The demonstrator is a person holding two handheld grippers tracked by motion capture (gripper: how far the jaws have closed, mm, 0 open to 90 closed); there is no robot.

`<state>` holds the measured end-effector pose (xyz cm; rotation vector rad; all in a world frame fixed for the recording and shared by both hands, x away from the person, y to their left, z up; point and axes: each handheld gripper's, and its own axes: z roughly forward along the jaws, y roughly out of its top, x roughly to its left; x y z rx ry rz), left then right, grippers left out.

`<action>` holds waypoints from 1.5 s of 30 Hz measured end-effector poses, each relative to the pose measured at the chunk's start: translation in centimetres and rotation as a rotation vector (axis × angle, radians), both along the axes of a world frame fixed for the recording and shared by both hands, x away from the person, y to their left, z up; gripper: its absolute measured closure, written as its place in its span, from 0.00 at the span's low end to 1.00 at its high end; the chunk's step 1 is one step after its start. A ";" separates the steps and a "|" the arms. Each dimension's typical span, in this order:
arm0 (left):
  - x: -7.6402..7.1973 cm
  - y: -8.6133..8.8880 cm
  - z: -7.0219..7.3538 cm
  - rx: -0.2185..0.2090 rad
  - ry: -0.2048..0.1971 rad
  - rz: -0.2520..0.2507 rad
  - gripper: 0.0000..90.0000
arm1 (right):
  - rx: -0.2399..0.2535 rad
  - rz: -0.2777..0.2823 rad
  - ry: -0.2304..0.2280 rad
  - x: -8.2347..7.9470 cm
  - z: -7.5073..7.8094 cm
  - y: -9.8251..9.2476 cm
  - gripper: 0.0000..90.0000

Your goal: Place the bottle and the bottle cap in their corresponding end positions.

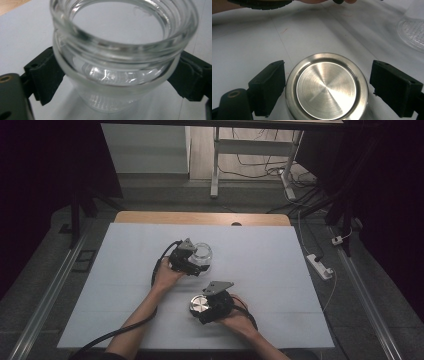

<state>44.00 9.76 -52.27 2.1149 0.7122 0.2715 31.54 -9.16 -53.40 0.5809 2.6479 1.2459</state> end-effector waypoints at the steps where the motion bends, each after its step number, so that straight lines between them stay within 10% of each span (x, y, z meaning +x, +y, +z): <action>1: 0.0 0.1 0.0 0.000 0.002 -0.001 0.08 | 0.004 -0.002 0.003 0.0 0.0 0.0 0.13; 25: -1.3 2.3 0.5 -0.010 0.071 0.010 0.00 | 0.085 -0.059 0.024 0.9 2.0 -1.5 0.08; 45: -5.5 3.6 2.4 -0.028 0.069 -0.012 0.00 | 0.111 -0.095 0.023 1.4 3.4 -3.0 0.02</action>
